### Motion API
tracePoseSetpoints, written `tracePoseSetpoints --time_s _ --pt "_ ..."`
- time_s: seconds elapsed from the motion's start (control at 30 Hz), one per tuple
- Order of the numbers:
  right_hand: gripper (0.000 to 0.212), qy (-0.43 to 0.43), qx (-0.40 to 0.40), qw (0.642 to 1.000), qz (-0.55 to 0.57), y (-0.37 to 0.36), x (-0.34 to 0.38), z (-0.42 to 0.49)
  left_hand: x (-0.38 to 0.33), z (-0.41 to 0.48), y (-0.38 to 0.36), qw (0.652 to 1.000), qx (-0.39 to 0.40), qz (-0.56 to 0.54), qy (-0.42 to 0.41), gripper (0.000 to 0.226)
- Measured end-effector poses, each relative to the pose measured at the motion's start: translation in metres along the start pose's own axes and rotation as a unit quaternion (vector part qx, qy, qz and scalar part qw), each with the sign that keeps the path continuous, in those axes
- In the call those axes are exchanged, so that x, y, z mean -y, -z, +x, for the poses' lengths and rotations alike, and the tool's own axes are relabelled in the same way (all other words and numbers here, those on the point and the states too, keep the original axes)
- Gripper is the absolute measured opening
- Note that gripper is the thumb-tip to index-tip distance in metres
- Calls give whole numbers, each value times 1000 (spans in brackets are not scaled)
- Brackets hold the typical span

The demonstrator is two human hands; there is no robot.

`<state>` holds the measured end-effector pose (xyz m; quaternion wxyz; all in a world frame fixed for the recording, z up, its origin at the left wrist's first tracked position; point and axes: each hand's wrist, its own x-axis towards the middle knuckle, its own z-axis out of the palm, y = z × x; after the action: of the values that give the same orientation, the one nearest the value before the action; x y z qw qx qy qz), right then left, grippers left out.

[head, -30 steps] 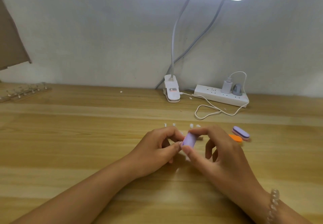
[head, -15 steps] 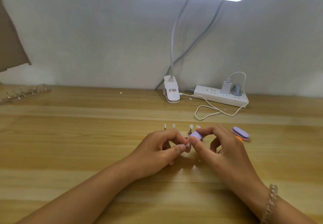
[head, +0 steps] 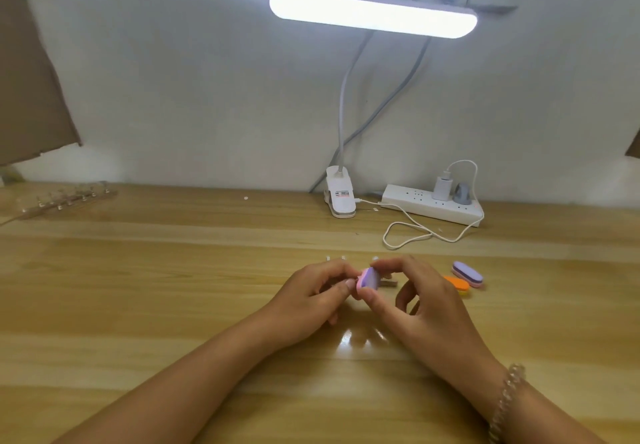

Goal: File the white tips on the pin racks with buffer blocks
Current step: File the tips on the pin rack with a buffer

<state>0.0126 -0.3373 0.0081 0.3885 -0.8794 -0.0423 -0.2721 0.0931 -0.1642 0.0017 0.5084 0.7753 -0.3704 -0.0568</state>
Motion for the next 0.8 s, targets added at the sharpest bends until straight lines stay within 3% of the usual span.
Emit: tracePoseSetpoints --time_s 0.13,0.27,0.37,0.47,0.53,0.67,0.8 --pt "25 -30 -15 999 -15 0 -3 0 0 0 -3 999 -6 31 9 21" --pt "25 24 -14 996 -85 -4 1 -6 -3 -2 -2 999 -14 30 7 30" --pt "23 -27 -34 994 -99 -2 -3 -1 -4 0 -3 999 -23 27 22 23" --pt "25 2 -23 993 -118 -4 -5 -4 -4 1 -3 999 -24 34 32 20" --pt "26 29 -5 993 -116 -4 -2 -7 -4 1 -3 998 -24 42 33 21" --pt "26 -19 -43 996 -73 -2 -5 0 -4 2 -4 999 -4 42 28 24" --pt "28 51 0 993 -103 -5 -1 -6 -1 2 -3 999 -4 31 26 29"
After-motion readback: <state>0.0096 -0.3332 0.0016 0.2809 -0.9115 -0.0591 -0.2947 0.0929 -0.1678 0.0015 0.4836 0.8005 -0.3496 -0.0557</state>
